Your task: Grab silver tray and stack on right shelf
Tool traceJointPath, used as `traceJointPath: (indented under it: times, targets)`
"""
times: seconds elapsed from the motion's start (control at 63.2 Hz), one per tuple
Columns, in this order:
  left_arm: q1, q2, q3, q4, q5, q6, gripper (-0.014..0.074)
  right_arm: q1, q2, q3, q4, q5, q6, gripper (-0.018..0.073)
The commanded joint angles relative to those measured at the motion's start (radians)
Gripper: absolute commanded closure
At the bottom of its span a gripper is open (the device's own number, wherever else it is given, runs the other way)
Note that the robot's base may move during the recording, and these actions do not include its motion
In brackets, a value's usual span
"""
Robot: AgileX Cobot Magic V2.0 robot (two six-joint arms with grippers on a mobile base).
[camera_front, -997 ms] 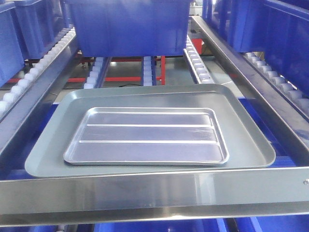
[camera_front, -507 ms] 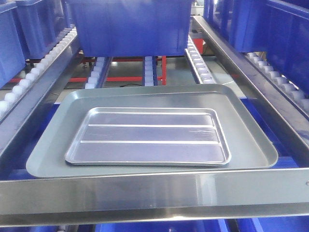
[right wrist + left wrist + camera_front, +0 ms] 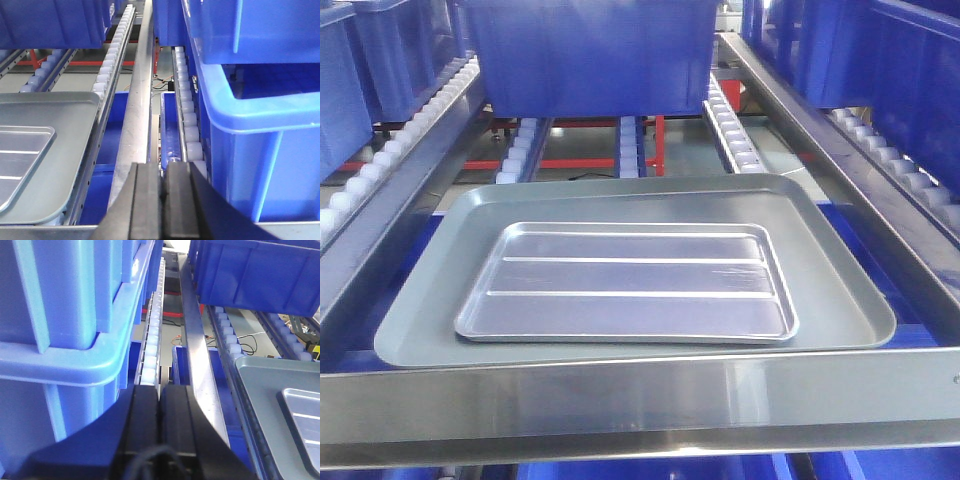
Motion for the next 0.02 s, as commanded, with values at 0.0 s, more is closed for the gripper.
traceJointPath:
  times: [0.0]
  targets:
    - [0.002, -0.012, 0.019, -0.008, -0.093, -0.001, 0.0689, -0.007, -0.021, -0.02, -0.003, -0.097, -0.011, 0.0503]
